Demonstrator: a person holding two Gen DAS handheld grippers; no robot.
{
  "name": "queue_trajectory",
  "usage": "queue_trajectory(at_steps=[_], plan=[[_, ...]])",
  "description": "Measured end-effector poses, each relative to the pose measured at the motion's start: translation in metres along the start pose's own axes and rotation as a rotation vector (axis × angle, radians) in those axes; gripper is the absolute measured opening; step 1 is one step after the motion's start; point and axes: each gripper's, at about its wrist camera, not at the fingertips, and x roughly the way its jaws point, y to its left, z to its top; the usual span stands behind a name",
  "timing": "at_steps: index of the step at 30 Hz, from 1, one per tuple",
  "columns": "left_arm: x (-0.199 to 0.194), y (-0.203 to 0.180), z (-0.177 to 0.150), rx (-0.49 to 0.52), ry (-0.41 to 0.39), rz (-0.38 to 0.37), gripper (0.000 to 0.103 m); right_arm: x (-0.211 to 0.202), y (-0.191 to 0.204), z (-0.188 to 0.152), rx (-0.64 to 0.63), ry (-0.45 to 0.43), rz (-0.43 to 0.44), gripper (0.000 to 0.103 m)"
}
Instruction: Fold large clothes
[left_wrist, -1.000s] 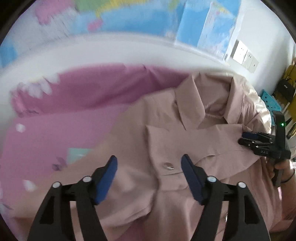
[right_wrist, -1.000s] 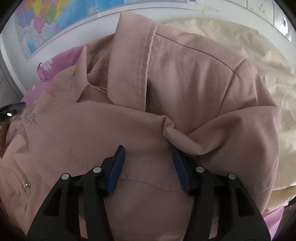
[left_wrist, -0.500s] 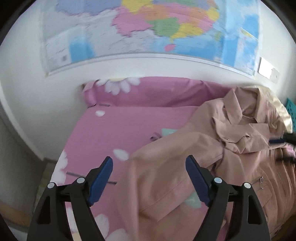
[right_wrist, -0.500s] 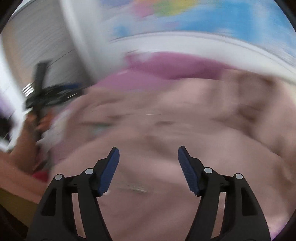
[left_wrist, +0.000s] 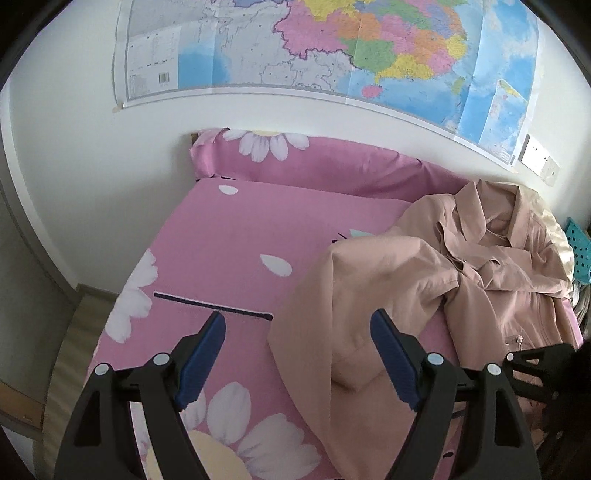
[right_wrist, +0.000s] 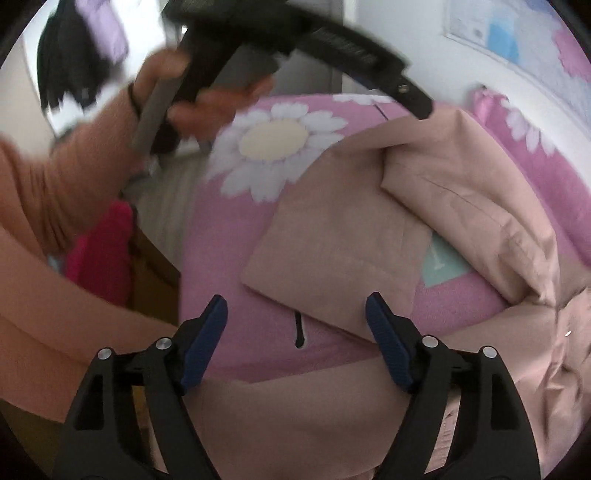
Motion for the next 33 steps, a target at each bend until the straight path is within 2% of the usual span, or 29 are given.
queue_trajectory(at_steps=[2, 4, 5, 6, 7, 8, 10, 13, 15, 19, 21, 24, 25, 29, 33], plan=[[0.003, 0.004, 0.0, -0.015, 0.001, -0.017, 0.079, 0.012, 0.011, 0.001, -0.057, 0.014, -0.095, 0.075], [0.004, 0.008, -0.001, -0.035, 0.001, -0.037, 0.079, 0.017, 0.014, 0.008, -0.048, -0.009, -0.094, 0.062], [0.002, 0.009, -0.001, -0.041, -0.003, -0.042, 0.079, 0.019, 0.014, 0.012, -0.039, -0.009, -0.075, 0.042], [0.001, 0.01, -0.001, -0.044, -0.005, -0.044, 0.079, 0.021, 0.009, 0.016, -0.034, -0.005, -0.058, 0.016], [-0.001, 0.012, 0.0, -0.05, -0.011, -0.044, 0.079, 0.018, 0.004, 0.02, -0.02, -0.009, -0.068, 0.014], [-0.005, 0.014, 0.0, -0.055, -0.022, -0.045, 0.079, 0.013, -0.002, 0.028, 0.015, -0.018, -0.047, 0.005], [-0.013, 0.019, 0.001, -0.066, -0.044, -0.054, 0.079, -0.01, -0.021, 0.036, 0.091, -0.074, 0.024, 0.005], [-0.028, 0.034, 0.001, -0.12, -0.095, -0.148, 0.079, -0.073, -0.071, 0.046, 0.291, -0.227, 0.14, 0.005], [-0.039, 0.044, 0.003, -0.154, -0.131, -0.165, 0.079, -0.118, -0.106, 0.044, 0.408, -0.347, 0.192, 0.005], [-0.047, 0.037, 0.011, -0.134, -0.169, -0.173, 0.079, -0.207, -0.163, 0.023, 0.581, -0.552, 0.216, 0.005], [-0.042, 0.024, 0.016, -0.106, -0.164, -0.209, 0.079, -0.257, -0.19, -0.002, 0.679, -0.657, 0.166, 0.005], [-0.024, -0.01, 0.022, -0.033, -0.138, -0.253, 0.079, -0.309, -0.214, -0.049, 0.787, -0.741, 0.041, 0.005], [-0.018, -0.02, 0.024, -0.01, -0.13, -0.263, 0.079, -0.319, -0.218, -0.065, 0.822, -0.747, 0.009, 0.005], [0.011, -0.07, 0.031, 0.075, -0.08, -0.357, 0.079, -0.36, -0.236, -0.163, 1.018, -0.793, -0.138, 0.005], [0.036, -0.125, 0.038, 0.178, -0.04, -0.401, 0.079, -0.365, -0.243, -0.263, 1.234, -0.795, -0.248, 0.005]])
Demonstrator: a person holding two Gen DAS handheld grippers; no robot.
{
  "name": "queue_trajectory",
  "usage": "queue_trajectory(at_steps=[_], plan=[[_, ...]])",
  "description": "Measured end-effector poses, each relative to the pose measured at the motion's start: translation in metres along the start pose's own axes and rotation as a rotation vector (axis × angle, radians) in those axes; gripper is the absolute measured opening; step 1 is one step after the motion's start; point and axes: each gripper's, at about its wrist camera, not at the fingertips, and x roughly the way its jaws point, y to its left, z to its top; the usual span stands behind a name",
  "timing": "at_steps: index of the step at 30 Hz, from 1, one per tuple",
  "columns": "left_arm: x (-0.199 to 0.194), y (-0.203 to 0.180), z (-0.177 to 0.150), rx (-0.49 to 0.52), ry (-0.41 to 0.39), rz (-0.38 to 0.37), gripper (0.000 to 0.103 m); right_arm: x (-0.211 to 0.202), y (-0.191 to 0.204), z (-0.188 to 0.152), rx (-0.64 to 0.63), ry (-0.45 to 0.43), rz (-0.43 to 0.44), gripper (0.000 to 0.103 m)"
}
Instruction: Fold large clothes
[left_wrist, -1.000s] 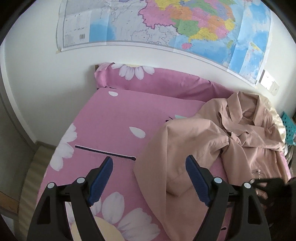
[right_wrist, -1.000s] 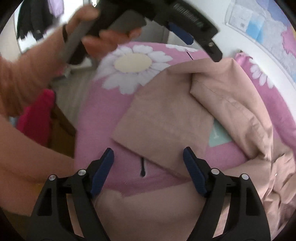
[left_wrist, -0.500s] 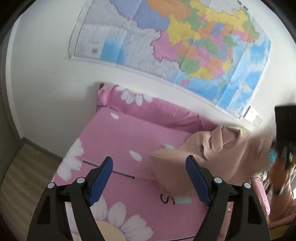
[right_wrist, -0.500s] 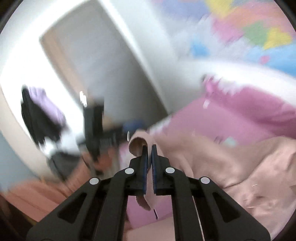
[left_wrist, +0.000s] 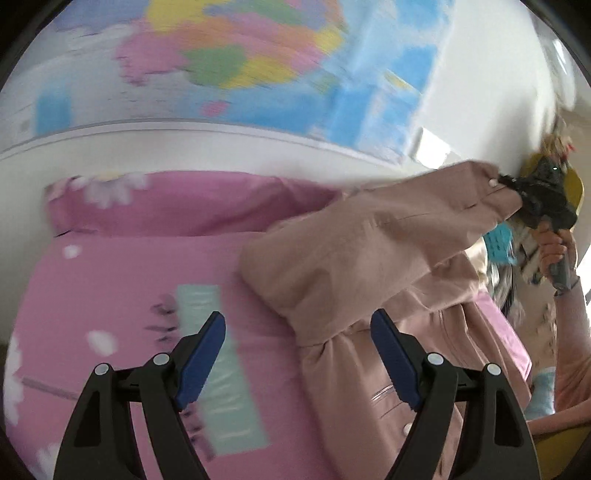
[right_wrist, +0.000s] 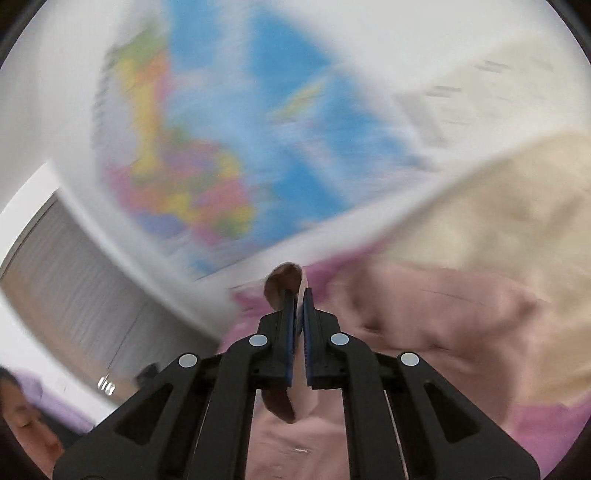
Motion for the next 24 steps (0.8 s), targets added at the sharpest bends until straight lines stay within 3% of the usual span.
queue_trajectory(at_steps=[5, 11, 13, 16, 18, 19, 22, 24], plan=[[0.047, -0.039, 0.007, 0.111, 0.07, 0.01, 0.079, 0.001, -0.083, -0.037, 0.129, 0.056, -0.181, 0.005], [0.084, -0.059, 0.013, 0.158, 0.132, 0.028, 0.079, 0.009, -0.133, -0.067, 0.221, 0.096, -0.189, 0.01], [0.093, -0.063, 0.016, 0.162, 0.142, 0.035, 0.079, 0.007, -0.137, -0.07, 0.218, 0.101, -0.185, 0.016], [0.105, -0.07, 0.019, 0.175, 0.151, 0.061, 0.073, 0.002, -0.13, -0.074, 0.189, 0.101, -0.182, 0.037], [0.113, -0.073, 0.02, 0.186, 0.16, 0.076, 0.069, -0.002, -0.121, -0.077, 0.141, 0.105, -0.173, 0.058], [0.118, -0.075, 0.019, 0.193, 0.168, 0.09, 0.069, -0.001, -0.117, -0.078, 0.119, 0.113, -0.177, 0.06], [0.127, -0.075, 0.014, 0.203, 0.199, 0.102, 0.069, 0.005, -0.108, -0.086, 0.034, 0.155, -0.244, 0.054], [0.134, -0.075, 0.011, 0.211, 0.218, 0.117, 0.069, 0.011, -0.105, -0.09, -0.017, 0.186, -0.305, 0.013]])
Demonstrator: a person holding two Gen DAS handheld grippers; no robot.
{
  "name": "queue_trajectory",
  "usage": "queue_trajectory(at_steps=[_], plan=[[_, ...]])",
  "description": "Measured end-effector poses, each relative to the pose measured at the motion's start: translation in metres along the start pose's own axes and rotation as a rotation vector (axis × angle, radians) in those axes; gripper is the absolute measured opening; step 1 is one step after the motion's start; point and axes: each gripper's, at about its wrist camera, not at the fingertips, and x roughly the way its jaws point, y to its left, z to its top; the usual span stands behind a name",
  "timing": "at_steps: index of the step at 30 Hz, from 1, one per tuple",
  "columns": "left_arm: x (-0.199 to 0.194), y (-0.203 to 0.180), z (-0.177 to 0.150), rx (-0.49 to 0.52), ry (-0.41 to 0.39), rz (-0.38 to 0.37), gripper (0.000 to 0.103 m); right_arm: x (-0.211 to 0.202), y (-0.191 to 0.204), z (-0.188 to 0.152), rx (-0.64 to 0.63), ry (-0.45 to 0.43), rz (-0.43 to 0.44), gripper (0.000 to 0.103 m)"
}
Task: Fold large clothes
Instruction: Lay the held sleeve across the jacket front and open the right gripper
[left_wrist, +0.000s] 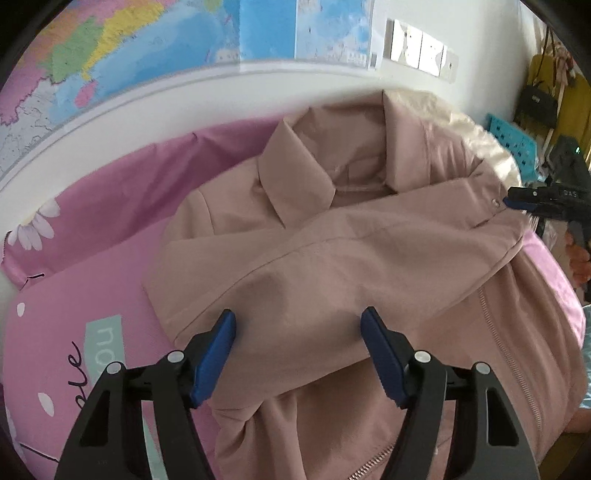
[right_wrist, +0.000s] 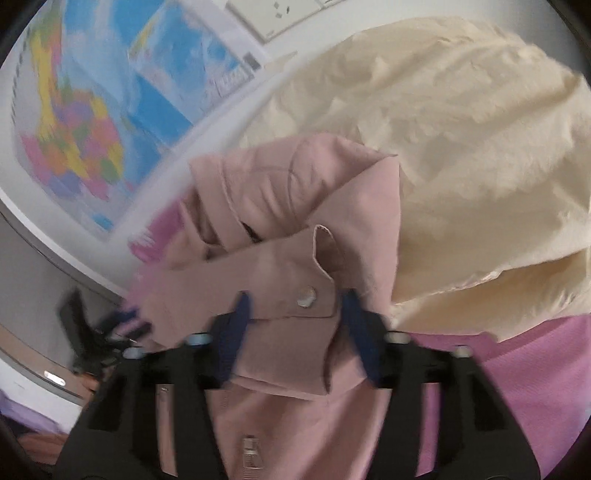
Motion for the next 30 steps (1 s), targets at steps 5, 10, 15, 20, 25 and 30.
queue_trajectory(at_steps=[5, 10, 15, 20, 25, 30], plan=[[0.002, 0.003, -0.003, -0.007, 0.019, -0.004, 0.069, -0.006, 0.011, -0.003, -0.089, -0.039, -0.072, 0.001], [-0.021, 0.006, 0.003, -0.013, -0.044, -0.077, 0.069, -0.028, 0.002, 0.005, -0.043, -0.1, 0.004, 0.006], [-0.008, -0.006, 0.007, 0.031, -0.022, -0.076, 0.068, -0.002, 0.008, 0.001, -0.089, -0.024, -0.051, 0.049], [0.01, -0.015, 0.005, 0.052, 0.029, -0.083, 0.068, 0.026, 0.013, 0.0, -0.134, 0.032, -0.133, 0.024], [0.005, -0.015, 0.004, 0.052, 0.016, -0.087, 0.068, 0.012, 0.015, -0.001, -0.158, -0.036, -0.184, 0.004], [-0.002, -0.016, 0.005, 0.058, -0.014, -0.111, 0.068, -0.005, 0.008, 0.005, -0.149, -0.104, -0.24, 0.004]])
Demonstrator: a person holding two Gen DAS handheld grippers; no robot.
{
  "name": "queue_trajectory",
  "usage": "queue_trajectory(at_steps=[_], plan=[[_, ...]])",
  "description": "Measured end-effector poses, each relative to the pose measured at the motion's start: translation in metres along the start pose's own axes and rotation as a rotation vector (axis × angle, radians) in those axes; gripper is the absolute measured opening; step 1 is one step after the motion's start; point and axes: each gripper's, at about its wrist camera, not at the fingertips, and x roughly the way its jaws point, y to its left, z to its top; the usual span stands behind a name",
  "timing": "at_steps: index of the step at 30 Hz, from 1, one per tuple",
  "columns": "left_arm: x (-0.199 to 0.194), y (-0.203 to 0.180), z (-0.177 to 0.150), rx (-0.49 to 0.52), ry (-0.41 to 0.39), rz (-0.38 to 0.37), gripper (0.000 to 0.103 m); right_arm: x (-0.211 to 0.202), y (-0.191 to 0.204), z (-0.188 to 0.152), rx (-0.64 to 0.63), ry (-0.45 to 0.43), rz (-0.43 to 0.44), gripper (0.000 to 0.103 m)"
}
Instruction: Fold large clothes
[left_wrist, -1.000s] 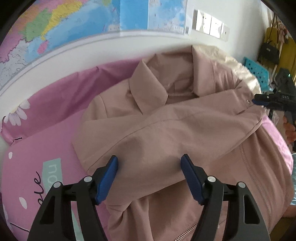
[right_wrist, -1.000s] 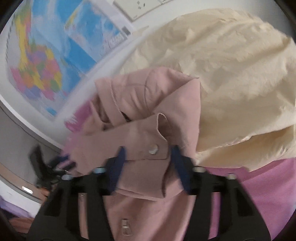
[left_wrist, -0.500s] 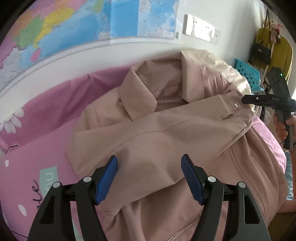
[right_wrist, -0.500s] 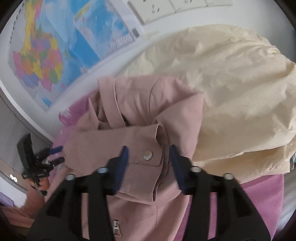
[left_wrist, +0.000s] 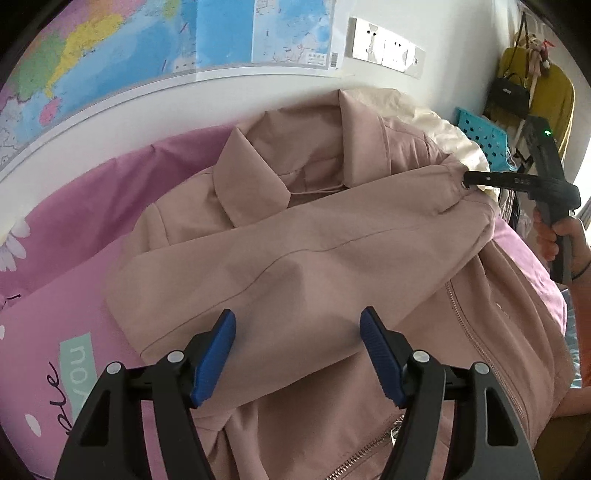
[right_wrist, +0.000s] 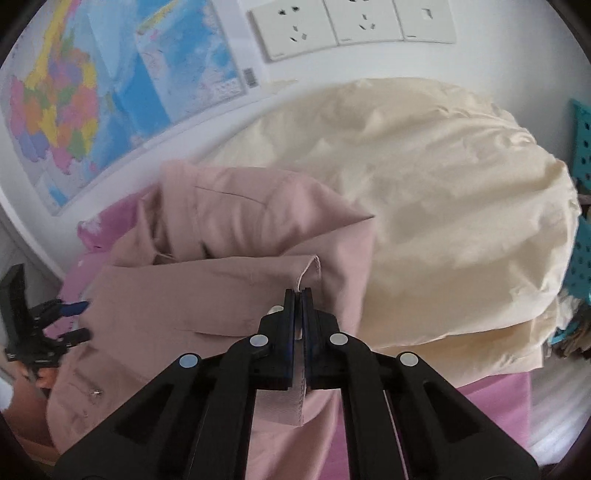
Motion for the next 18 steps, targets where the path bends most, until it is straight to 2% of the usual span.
queue_trajectory(at_steps=[3, 6, 7, 9, 11, 15, 16, 18], plan=[[0.012, 0.002, -0.002, -0.009, 0.036, 0.001, 0.068, 0.016, 0.001, -0.004, -0.021, 0.047, -0.032, 0.007], [0.019, 0.005, -0.004, -0.024, 0.052, -0.003, 0.068, 0.014, 0.001, -0.006, 0.001, 0.037, -0.039, 0.013], [0.019, 0.005, -0.003, -0.023, 0.051, -0.002, 0.068, 0.01, 0.0, -0.006, 0.016, 0.029, -0.035, 0.018], [0.019, 0.005, -0.002, -0.021, 0.049, -0.002, 0.068, -0.001, 0.003, -0.006, 0.027, -0.004, -0.046, 0.038], [0.018, 0.004, -0.003, -0.017, 0.048, 0.002, 0.068, -0.02, 0.018, -0.008, -0.019, -0.076, -0.068, 0.047], [0.018, 0.001, -0.004, -0.013, 0.046, 0.015, 0.068, -0.037, 0.055, -0.012, -0.118, -0.153, -0.038, 0.047], [0.018, 0.001, -0.004, -0.012, 0.044, 0.016, 0.068, -0.035, 0.06, -0.014, -0.134, -0.142, -0.014, 0.046], [0.017, 0.001, -0.004, -0.014, 0.043, 0.017, 0.068, -0.02, 0.073, -0.017, -0.173, -0.089, 0.036, 0.038]])
